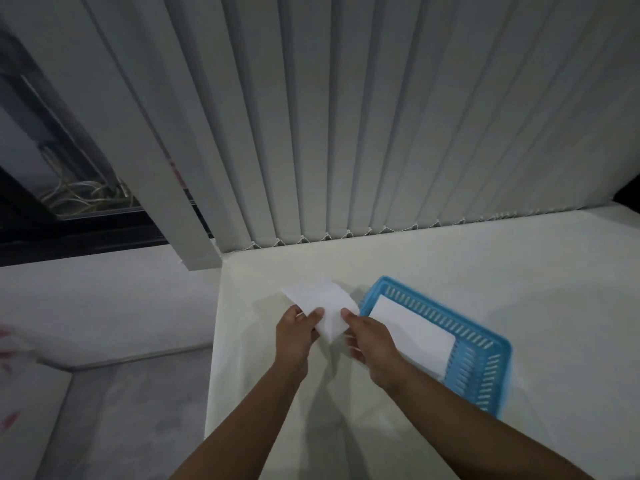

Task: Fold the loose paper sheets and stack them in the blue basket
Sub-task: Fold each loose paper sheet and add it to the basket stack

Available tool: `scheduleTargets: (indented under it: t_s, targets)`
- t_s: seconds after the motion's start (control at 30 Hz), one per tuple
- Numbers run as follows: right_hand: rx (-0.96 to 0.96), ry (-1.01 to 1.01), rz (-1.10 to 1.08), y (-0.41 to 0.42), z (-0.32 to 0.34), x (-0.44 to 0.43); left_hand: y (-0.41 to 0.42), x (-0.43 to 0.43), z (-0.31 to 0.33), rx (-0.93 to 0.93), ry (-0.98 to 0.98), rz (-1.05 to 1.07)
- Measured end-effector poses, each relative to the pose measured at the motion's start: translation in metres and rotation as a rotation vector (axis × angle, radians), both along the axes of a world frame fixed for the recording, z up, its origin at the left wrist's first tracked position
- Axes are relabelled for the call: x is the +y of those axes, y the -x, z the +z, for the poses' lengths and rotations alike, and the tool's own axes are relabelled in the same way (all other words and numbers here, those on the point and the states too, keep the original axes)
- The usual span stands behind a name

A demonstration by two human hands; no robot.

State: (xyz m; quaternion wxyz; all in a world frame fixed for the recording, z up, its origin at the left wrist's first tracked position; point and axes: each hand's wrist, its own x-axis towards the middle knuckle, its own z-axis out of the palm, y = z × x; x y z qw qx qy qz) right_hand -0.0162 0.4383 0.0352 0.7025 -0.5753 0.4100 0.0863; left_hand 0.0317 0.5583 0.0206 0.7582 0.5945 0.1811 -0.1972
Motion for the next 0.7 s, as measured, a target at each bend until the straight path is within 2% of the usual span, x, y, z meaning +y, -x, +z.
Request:
scheduleTargets:
  t_s: [0.1,0.27,0.37,0.43,0.53,0.7]
  targets:
    - [-0.048,-0.160,-0.159,0.003,-0.002,0.003,0.015,-0.004,0.002,0.031,0.050,0.021]
    - [-0.135,-0.145,-0.212,0.017,-0.002,0.004,0.018,-0.002,0.004,0.126,0.161,-0.100]
    - [-0.170,-0.310,-0.304,0.027,0.001,0.000,0.015,-0.003,0.003,0.070,0.123,-0.113]
    - [-0.166,-0.371,-0.292,0.035,0.004,0.000,0.017,-0.009,0.003,0.034,0.111,-0.075]
    - [-0.179,-0.258,-0.254,0.042,0.007,-0.002,0.022,-0.021,0.003,0.019,0.100,-0.061]
    - [-0.141,0.146,-0.185,0.053,0.007,-0.030,0.021,-0.043,0.006,0.063,0.153,-0.036]
